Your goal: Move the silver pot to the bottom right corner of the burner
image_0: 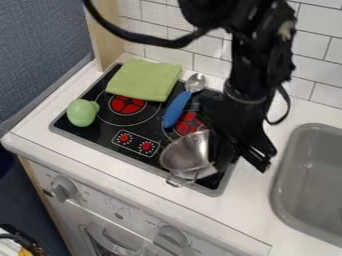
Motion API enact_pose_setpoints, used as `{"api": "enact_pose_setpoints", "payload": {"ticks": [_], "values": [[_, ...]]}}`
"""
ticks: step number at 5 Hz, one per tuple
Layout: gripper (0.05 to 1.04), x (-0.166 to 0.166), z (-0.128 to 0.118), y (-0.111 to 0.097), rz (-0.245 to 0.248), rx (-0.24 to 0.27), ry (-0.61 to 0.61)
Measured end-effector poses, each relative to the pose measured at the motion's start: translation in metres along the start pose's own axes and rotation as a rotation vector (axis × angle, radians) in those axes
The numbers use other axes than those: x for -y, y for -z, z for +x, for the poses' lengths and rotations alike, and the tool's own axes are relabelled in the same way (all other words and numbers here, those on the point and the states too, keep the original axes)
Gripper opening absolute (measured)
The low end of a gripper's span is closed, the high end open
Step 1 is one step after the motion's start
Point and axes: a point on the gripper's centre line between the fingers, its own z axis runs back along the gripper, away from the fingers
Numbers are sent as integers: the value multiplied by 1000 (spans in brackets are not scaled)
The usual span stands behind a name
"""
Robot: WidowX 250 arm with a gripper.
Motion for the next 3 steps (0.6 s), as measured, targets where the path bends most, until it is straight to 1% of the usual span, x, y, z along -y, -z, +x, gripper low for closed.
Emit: {"api": "enact_pose_setpoints", "payload": {"ticks": [1,2,3], "values": [[247,2,0,3,-13,-5,-2],[514,7,-1,4,-44,0,1],[820,4,-6,-4,-100,60,-36]]}}
